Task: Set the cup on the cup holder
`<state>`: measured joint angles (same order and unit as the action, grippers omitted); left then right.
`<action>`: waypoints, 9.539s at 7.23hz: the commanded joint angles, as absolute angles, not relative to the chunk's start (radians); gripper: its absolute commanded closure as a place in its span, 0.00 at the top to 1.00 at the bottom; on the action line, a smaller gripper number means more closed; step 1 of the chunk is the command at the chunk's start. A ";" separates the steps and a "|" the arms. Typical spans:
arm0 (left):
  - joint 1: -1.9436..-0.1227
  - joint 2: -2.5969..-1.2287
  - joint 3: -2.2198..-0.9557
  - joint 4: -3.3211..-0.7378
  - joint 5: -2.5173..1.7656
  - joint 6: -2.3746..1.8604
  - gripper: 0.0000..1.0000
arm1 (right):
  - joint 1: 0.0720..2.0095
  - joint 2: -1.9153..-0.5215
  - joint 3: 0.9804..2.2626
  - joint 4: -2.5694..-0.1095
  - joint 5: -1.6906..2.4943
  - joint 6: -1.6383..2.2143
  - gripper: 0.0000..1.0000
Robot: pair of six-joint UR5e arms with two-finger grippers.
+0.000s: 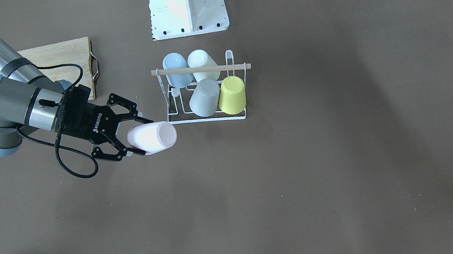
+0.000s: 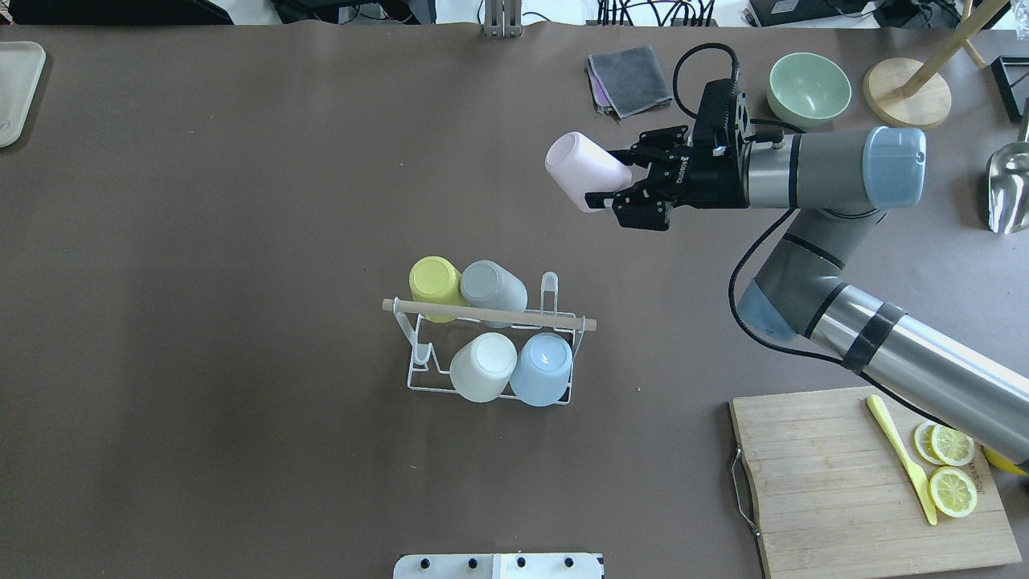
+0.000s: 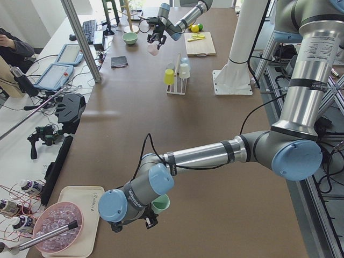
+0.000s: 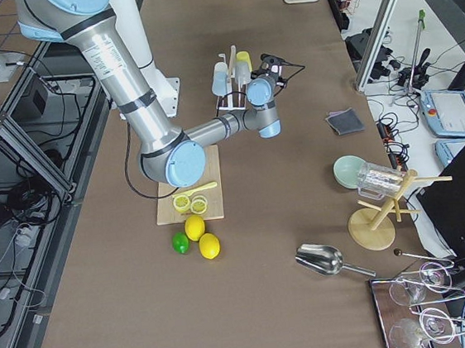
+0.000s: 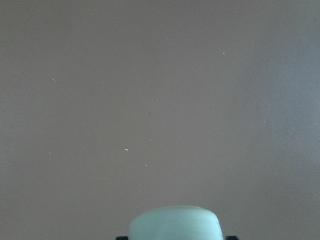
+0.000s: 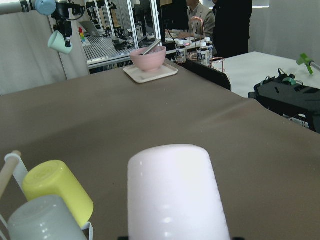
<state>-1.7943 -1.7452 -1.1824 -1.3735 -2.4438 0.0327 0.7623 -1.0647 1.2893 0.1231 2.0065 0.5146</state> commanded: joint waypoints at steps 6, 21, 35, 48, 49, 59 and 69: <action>-1.841 -1.539 -1.322 -2.483 -2.290 -0.492 0.00 | 0.632 -1.094 1.278 0.385 1.758 0.569 0.64; -1.112 -1.614 -1.667 -3.595 -1.937 -0.807 0.00 | 0.617 -1.023 1.181 0.423 1.927 0.468 0.64; -0.428 -1.626 -1.652 -3.893 -1.498 -0.292 0.00 | 0.600 -1.039 1.152 0.445 1.963 0.436 1.00; -0.519 -1.974 -1.437 -3.678 -1.718 -0.290 0.00 | 1.029 -1.086 1.233 -0.625 2.494 0.523 1.00; -0.500 -1.976 -1.436 -3.680 -1.750 -0.257 0.00 | 1.070 -1.085 1.235 -0.753 2.479 0.526 1.00; -0.456 -2.026 -1.350 -3.701 -1.735 -0.189 0.00 | 1.351 -1.367 1.712 -1.802 2.368 0.392 1.00; -0.451 -2.022 -1.333 -3.729 -1.726 -0.196 0.98 | 1.594 -1.608 1.764 -1.844 2.290 0.034 1.00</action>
<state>-0.4489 -2.0241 -1.3290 -3.7263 -1.7258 -0.1915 1.5909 -1.6065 1.7592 -1.8466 2.2870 0.0397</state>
